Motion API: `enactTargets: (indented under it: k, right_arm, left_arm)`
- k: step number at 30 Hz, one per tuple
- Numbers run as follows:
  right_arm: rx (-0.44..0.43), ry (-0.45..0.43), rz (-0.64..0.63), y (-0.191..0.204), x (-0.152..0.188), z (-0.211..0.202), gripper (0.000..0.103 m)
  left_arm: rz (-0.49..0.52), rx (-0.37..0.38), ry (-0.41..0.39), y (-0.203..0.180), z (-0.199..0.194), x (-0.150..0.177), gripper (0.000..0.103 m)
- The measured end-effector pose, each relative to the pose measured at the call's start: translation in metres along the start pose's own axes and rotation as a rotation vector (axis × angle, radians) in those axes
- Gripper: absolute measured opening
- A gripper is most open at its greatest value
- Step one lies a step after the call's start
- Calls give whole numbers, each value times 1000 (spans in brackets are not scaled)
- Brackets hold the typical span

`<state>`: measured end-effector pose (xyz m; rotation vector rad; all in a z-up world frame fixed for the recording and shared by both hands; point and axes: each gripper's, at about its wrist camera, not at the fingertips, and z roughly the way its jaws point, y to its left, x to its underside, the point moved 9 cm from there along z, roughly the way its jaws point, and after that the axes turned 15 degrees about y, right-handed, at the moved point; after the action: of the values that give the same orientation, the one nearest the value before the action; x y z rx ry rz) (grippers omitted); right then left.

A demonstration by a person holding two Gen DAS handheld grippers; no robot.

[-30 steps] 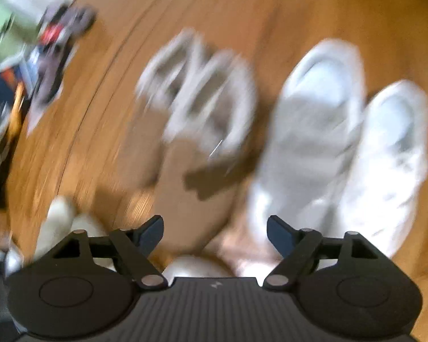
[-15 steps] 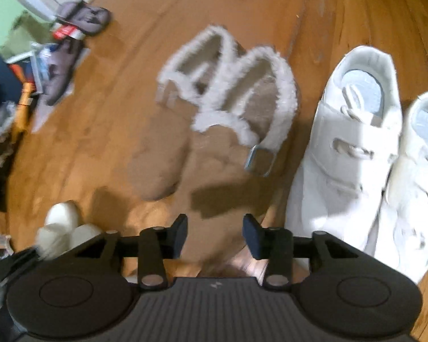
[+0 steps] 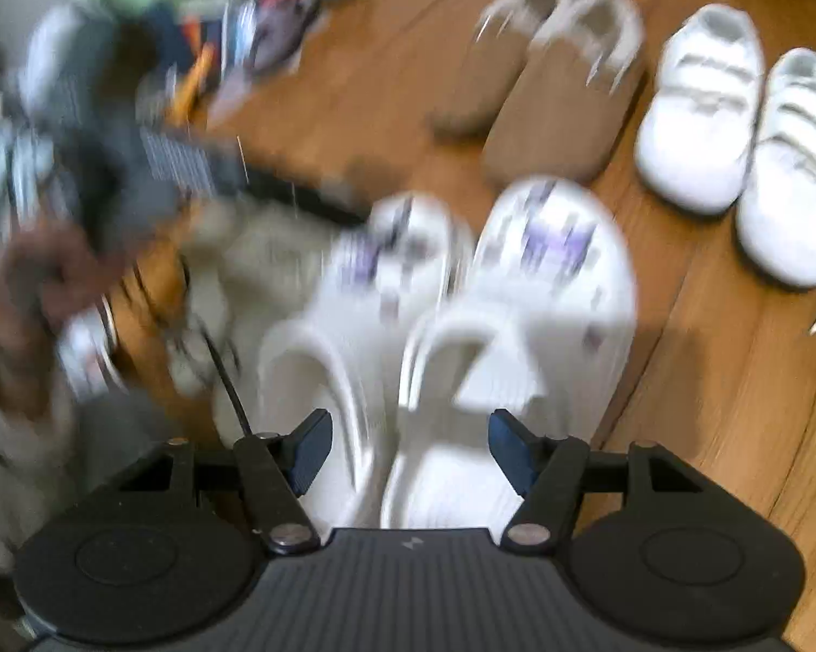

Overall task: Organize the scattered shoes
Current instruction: 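Move the right gripper to the white Kuromi clogs, then close the right gripper on the heels of both Kuromi clogs, then lift the Kuromi clogs with the right gripper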

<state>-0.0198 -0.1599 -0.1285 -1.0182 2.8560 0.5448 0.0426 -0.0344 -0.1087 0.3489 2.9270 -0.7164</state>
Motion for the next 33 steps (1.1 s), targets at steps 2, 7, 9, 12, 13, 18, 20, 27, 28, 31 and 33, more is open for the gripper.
enactTargets:
  k: [2, 7, 9, 12, 13, 18, 20, 27, 28, 31, 33]
  right_arm:
    - [63, -78, -40, 7, -4, 3, 75]
    - [281, -168, -200, 22, -19, 18, 84]
    - [323, -176, -220, 21, -22, 24, 86]
    - [356, -217, -214, 22, -25, 26, 87]
    - [353, -218, -211, 23, -26, 27, 91]
    - [436, -251, -155, 18, -34, 40, 92]
    - [444, -252, -154, 18, -33, 42, 91]
    - [412, -226, -145, 17, -26, 31, 36]
    - [408, -225, -148, 16, -25, 30, 35]
    - [391, -214, -149, 13, -21, 22, 28]
    - [384, -208, -157, 12, -18, 16, 27]
  left_arm:
    - [30, 62, -3, -14, -2, 1, 103]
    - [40, 113, -3, -33, -3, 1, 103]
    - [30, 97, 12, -33, 3, 1, 103]
    - [15, 62, 50, -31, 14, 4, 103]
    - [12, 42, 64, -30, 17, 5, 103]
    - [-2, -31, 76, -24, 21, 8, 103]
    - [-26, -50, 68, -19, 20, 7, 103]
    - [-107, -36, 37, 1, 12, 3, 103]
    - [-116, -34, 32, 3, 11, 3, 103]
    - [-134, -11, 14, 6, 7, 2, 103]
    - [-128, 0, 10, 3, 7, 1, 103]
